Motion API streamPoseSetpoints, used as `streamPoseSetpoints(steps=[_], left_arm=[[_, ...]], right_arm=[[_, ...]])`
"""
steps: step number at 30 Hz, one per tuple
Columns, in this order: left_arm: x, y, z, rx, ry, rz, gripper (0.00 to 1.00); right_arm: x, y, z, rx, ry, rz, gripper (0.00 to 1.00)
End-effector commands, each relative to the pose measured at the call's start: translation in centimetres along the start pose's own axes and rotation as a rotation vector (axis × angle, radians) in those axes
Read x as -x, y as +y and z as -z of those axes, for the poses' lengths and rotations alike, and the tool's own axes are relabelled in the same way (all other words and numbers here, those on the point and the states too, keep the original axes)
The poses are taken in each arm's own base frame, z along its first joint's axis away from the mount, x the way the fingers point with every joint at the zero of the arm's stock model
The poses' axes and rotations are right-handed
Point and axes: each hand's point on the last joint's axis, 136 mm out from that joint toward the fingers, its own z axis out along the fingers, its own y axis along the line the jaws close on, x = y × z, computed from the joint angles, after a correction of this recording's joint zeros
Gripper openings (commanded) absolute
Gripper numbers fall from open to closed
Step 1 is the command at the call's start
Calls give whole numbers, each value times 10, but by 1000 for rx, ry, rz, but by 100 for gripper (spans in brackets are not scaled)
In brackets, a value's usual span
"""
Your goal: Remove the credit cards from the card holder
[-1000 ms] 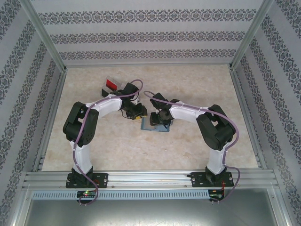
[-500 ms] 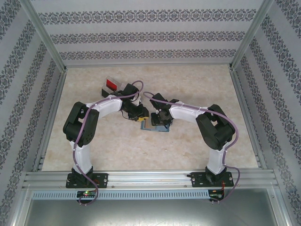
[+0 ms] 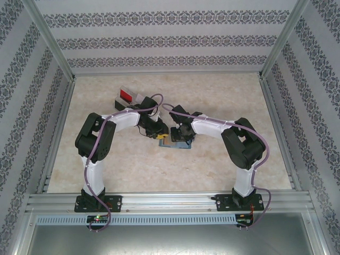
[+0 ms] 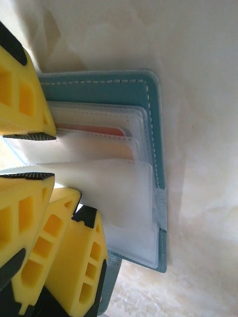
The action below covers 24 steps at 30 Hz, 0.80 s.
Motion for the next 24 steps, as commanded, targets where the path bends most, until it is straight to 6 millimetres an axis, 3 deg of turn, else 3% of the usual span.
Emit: streamPoseSetpoints(steps=[1,8,13,19,24], left_arm=[[1,-11,-4,-54,16,-14,26],[2,-17,-8,-91,30,-15,24],[5,-34,-9,-179,40,-19,24],[3,-61,-12,-266,59,-45,28],[-4,-80,-22,-290,84,-80,35]], right_arm=[[-12,-12,-8,-36,36,-1,29],[1,-4,11,25,-23,-27,31],[13,-5,42,63,-125,-85,41],[18,-29,74,51,-238,-164,47],[17,-45,86,49,-300,-215,48]])
